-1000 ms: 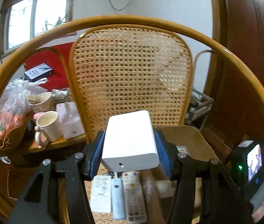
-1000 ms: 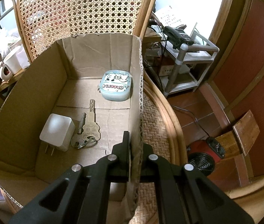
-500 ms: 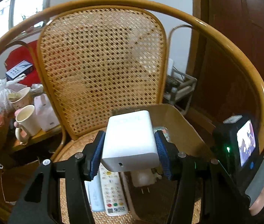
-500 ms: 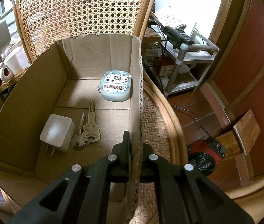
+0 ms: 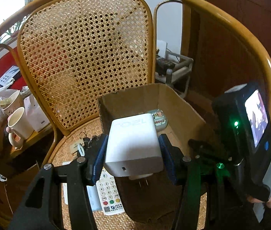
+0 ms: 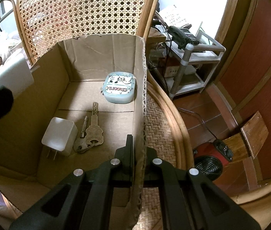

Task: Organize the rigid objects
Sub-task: 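Carry the white block into the box and open the left tool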

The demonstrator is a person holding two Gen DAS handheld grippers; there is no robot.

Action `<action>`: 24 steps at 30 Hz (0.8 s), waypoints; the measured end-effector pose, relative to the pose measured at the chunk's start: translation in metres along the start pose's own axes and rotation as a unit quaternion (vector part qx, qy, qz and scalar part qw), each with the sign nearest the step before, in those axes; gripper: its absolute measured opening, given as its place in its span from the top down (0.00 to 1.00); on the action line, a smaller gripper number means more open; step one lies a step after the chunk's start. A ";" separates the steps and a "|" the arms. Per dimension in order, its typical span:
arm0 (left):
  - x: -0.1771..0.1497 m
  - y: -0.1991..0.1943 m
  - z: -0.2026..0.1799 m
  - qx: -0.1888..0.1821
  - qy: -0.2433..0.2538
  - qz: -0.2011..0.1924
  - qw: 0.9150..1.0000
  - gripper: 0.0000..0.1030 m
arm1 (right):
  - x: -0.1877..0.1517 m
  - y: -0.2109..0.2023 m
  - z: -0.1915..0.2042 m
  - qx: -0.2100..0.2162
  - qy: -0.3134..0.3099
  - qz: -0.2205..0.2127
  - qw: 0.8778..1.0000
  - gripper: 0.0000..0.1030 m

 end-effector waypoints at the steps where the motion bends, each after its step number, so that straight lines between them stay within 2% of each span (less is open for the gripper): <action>1: -0.002 0.002 0.000 0.005 0.004 0.002 1.000 0.49 | 0.000 0.000 0.000 -0.001 -0.001 -0.001 1.000 0.94; 4: -0.005 0.008 -0.001 0.018 0.014 0.011 1.000 0.49 | 0.000 0.000 0.001 -0.002 -0.002 -0.002 1.000 0.94; 16: -0.013 0.017 -0.006 0.016 0.033 0.030 0.999 0.49 | -0.001 0.000 0.000 0.004 0.004 0.001 1.000 0.93; 19: -0.017 0.022 -0.006 0.028 0.042 0.043 0.998 0.49 | -0.001 -0.001 0.001 0.011 0.006 0.000 1.000 0.93; 22: -0.012 0.018 -0.007 0.046 0.056 0.024 0.997 0.49 | -0.002 0.000 0.001 0.012 0.005 -0.001 1.000 0.93; 24: -0.008 0.014 -0.006 0.041 0.051 0.016 0.998 0.48 | -0.002 -0.001 0.000 0.019 0.009 -0.002 1.000 0.93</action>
Point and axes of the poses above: each gripper's, at about its wrist camera, not at the fingertips, and y roughly the way its jaws point, z to its left, x to its top, the point moved 10 cm from there along y, roughly the way its jaws point, and after that the axes turned 8 degrees about -y, right-handed, at the moved point
